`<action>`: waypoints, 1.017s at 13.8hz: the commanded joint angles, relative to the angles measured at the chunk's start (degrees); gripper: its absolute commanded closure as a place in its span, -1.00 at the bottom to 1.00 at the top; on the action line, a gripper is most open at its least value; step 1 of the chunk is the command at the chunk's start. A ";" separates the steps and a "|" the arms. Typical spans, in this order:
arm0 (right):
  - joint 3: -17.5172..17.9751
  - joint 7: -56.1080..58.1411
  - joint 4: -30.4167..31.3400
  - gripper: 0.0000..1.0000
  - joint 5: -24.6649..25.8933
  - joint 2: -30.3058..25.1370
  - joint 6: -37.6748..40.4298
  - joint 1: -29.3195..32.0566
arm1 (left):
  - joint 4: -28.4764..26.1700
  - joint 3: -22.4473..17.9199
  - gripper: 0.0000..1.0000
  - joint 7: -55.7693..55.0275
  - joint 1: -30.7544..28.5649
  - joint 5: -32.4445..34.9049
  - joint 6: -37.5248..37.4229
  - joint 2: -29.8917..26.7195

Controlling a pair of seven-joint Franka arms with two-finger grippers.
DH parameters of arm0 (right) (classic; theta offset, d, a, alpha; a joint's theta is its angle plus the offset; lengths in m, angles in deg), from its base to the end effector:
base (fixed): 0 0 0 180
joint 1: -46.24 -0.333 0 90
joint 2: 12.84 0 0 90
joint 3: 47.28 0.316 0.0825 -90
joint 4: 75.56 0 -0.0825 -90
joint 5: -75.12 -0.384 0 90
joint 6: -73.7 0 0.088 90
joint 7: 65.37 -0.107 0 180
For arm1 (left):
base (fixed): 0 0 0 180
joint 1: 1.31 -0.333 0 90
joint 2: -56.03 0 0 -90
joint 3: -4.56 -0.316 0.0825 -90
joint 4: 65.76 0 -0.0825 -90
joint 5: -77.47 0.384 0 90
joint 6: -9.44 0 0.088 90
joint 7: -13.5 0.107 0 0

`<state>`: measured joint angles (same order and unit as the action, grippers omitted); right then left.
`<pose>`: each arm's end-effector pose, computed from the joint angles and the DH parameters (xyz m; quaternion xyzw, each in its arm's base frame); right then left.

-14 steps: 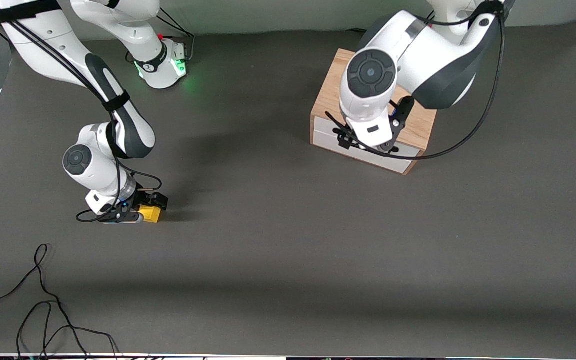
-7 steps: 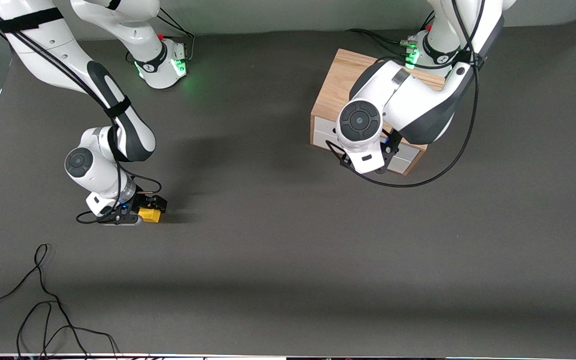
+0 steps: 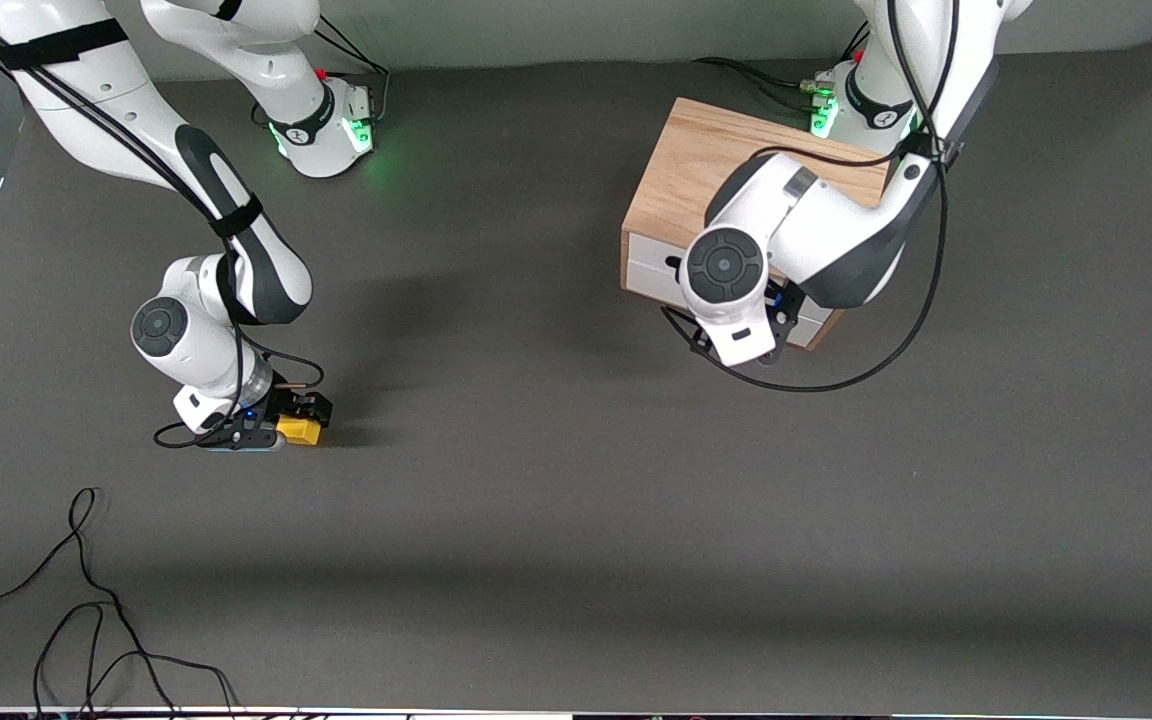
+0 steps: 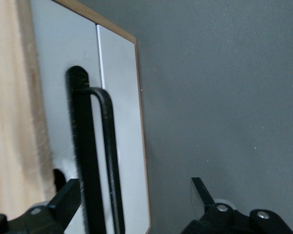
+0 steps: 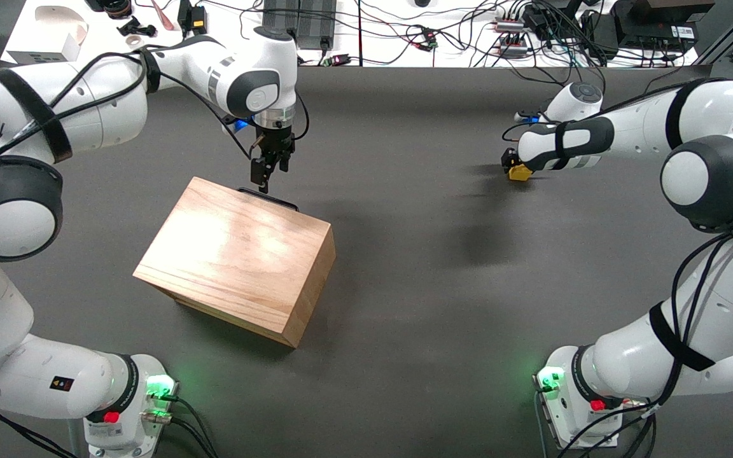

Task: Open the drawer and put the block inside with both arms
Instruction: 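Grasp the yellow cube with the right gripper while the left gripper pulls the drawer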

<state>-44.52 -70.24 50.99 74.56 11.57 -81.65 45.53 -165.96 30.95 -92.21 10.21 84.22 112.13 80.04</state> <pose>0.5592 0.0340 0.1913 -0.9990 0.0191 -0.0375 0.0148 0.5009 -0.3505 0.3314 -0.8293 -0.5330 0.0872 0.1436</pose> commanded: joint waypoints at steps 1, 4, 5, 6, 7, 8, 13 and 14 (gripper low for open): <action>-0.30 -0.31 -0.95 -0.05 1.17 0.90 -0.92 -0.35 | -2.36 -0.20 -1.00 -2.13 0.17 1.95 2.24 -0.02; -0.30 -0.31 -0.95 0.14 1.35 0.90 -1.01 -0.35 | -2.28 -0.20 -1.00 -2.22 0.17 2.74 3.48 1.91; -0.30 -0.31 -0.95 0.19 1.35 0.90 -1.01 -0.35 | -2.28 -0.20 -1.00 -2.13 0.08 2.83 4.00 2.35; -0.30 -0.31 -0.95 0.24 1.44 0.90 -1.01 -0.35 | -2.28 -0.20 -1.00 -2.22 0.17 2.83 4.27 2.62; -0.30 -0.31 -0.95 0.29 1.44 0.90 -0.92 -0.35 | -2.28 -0.20 -1.00 -2.13 0.26 2.83 4.53 2.88; -0.21 -0.31 -1.04 0.31 1.44 0.90 -0.92 -0.35 | -2.11 -0.20 -1.00 -2.13 0.26 2.83 4.62 3.14; -0.21 -0.93 -1.56 0.36 1.35 0.99 -0.57 -1.58 | -1.05 -0.81 -1.00 -2.13 0.34 3.97 5.50 3.50; -0.21 -0.93 -1.48 0.36 1.35 0.99 -0.57 -1.67 | -0.53 -0.90 -1.00 -2.13 0.35 4.06 6.20 3.67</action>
<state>-44.50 -70.24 50.71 75.21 11.63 -81.70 44.83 -167.78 30.67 -93.22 10.22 86.65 116.98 83.36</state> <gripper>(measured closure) 0.449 0.000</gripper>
